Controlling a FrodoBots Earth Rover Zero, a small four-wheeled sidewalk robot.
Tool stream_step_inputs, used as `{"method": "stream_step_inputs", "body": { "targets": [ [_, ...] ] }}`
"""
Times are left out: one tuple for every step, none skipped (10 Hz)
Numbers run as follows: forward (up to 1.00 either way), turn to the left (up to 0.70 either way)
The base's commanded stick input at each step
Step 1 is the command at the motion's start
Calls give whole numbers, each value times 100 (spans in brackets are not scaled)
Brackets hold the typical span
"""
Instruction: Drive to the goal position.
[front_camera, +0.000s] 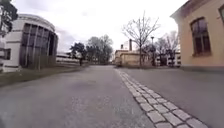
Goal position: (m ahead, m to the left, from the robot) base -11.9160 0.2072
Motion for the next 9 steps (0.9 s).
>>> {"method": "stream_step_inputs", "body": {
  "targets": [
    [100,14],
    [100,40],
    [100,19],
    [100,0],
    [100,0],
    [100,0],
    [100,0],
    [100,0],
    [100,0]
  ]
}}
